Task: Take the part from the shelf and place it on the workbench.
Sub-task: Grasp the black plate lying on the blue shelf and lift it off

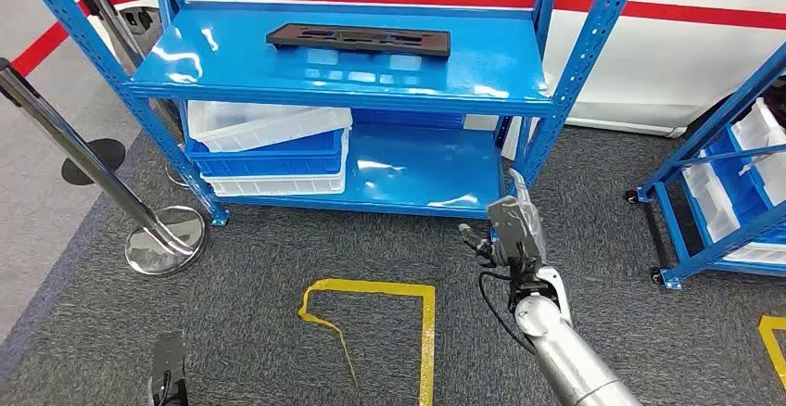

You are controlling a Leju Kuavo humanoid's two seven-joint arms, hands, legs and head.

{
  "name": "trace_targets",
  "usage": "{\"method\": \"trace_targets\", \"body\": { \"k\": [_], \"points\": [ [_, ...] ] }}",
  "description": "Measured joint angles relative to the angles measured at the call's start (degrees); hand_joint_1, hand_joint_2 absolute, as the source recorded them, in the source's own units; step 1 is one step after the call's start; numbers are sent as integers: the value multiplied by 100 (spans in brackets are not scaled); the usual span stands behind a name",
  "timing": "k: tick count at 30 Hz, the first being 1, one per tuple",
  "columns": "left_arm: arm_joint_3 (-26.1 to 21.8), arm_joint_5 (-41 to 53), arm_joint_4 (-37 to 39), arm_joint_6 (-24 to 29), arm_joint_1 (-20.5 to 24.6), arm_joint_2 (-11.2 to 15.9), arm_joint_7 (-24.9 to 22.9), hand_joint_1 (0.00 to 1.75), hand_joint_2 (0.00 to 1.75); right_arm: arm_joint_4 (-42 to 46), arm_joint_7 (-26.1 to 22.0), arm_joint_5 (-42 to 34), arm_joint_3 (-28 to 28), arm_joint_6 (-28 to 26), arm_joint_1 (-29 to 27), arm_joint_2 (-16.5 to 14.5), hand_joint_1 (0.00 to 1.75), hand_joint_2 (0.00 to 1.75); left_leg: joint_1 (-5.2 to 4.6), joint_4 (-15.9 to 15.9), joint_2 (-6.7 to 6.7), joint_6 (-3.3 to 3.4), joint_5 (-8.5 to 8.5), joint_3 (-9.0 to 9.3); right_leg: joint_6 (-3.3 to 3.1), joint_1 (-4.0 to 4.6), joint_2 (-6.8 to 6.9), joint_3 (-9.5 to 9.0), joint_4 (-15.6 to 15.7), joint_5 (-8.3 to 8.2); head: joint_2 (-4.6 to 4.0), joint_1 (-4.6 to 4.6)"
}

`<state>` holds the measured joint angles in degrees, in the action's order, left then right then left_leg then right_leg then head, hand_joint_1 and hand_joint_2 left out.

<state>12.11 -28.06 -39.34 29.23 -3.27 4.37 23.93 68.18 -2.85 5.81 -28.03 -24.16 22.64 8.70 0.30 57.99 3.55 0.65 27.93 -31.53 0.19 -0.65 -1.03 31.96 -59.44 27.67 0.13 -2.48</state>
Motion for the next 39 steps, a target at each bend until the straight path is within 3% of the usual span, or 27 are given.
{"method": "trace_targets", "body": {
  "k": [30, 39],
  "points": [
    [1580, 421, 1529, -426, 518, 31, -835, 0, 0, 85, 624, 3705, -2652, 2381, 2620, -1029, 0, 175, 1, 0, 2, -3, -3, -11, 0, 1, 2, 9, 0, 0, 0, -1],
    [2019, 372, 1996, -795, 638, 77, -962, 0, 0, 50, 1064, 4929, -3347, 2936, 3172, -1161, 0, 175, -6, 57, 4, 16, 9, -39, 13, -11, 1, 13, 14, -9, 0, -2]
  ]
}}
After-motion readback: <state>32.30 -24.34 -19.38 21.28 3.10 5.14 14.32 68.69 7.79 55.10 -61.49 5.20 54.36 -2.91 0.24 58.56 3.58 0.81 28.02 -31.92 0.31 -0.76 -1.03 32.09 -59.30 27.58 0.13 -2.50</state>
